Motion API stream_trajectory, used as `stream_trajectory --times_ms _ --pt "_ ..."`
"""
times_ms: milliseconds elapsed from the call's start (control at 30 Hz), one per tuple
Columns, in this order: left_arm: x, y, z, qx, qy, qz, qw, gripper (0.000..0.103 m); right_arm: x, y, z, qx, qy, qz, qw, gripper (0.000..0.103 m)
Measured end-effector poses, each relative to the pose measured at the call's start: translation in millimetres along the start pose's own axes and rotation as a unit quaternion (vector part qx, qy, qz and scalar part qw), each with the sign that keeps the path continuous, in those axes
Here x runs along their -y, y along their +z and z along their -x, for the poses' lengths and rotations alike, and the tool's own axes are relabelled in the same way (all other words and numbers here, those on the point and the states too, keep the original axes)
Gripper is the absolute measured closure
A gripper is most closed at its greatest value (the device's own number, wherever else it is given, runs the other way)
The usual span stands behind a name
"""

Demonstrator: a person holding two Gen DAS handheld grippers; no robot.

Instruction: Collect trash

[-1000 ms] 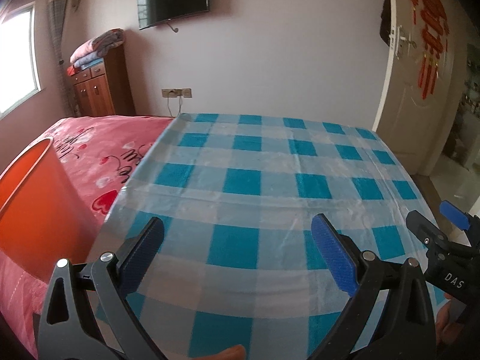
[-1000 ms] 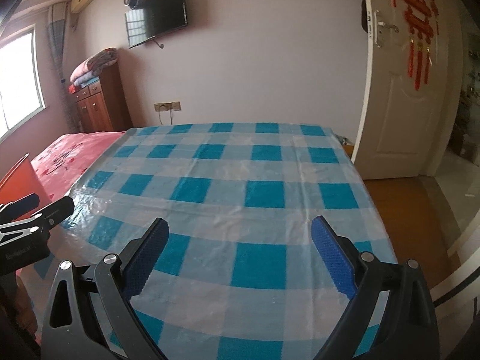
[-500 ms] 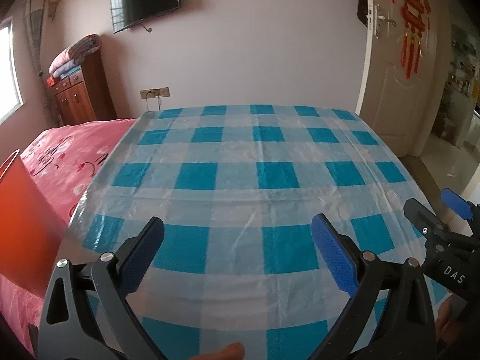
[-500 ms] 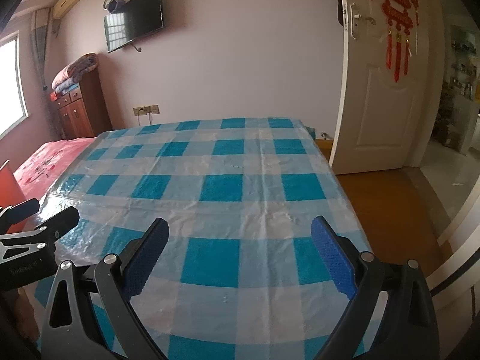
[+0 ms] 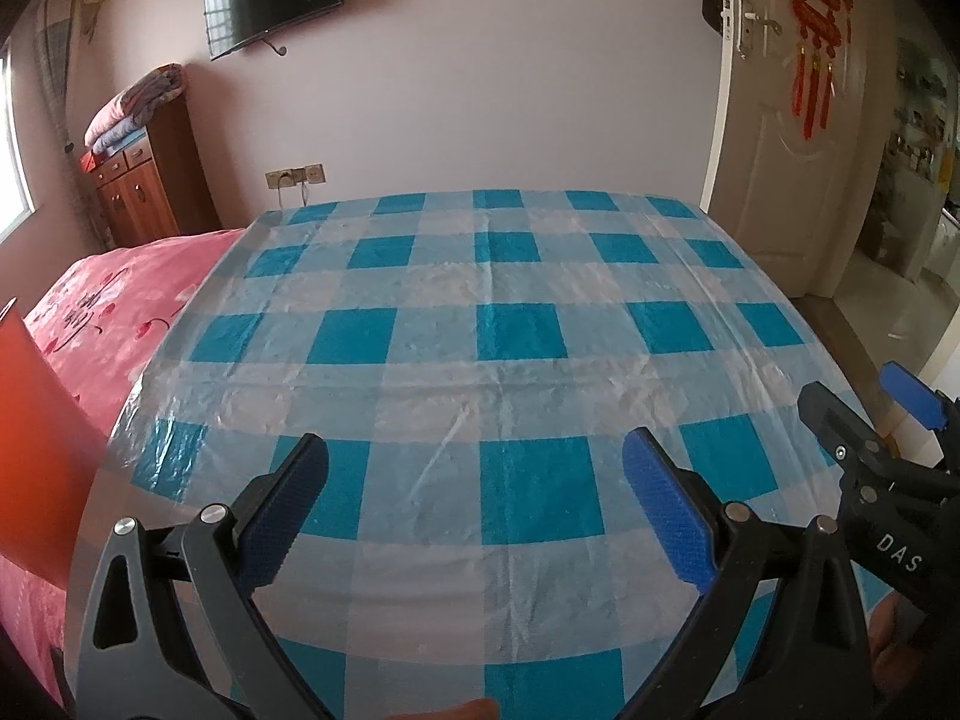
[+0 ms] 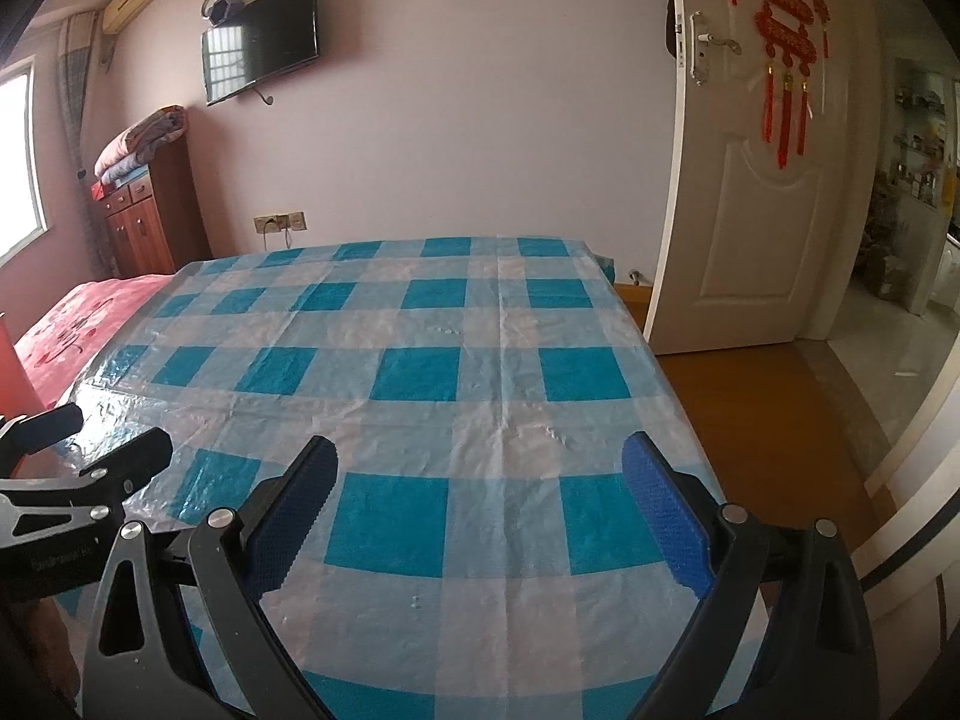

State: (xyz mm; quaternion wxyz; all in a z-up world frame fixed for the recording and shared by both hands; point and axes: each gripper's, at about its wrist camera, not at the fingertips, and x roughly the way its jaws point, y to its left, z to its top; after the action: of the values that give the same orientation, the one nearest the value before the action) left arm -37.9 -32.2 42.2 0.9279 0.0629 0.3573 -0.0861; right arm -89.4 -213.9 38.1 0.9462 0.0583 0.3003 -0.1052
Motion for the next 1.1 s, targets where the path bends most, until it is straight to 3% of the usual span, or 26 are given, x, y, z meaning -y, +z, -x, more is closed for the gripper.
stream_trajectory --times_ms 867,1100 --pt "-3.4 -6.6 -12.4 -0.009 0.007 0.005 0.9999 0.004 -5.1 2.1 -5.4 -0.003 0.009 0.001 1.000 0.008" --pt "-7.9 -10.6 -33.7 -0.041 0.014 0.015 0.9990 0.004 -8.4 1.3 -19.6 -0.024 0.012 -0.001 1.000 0.008"
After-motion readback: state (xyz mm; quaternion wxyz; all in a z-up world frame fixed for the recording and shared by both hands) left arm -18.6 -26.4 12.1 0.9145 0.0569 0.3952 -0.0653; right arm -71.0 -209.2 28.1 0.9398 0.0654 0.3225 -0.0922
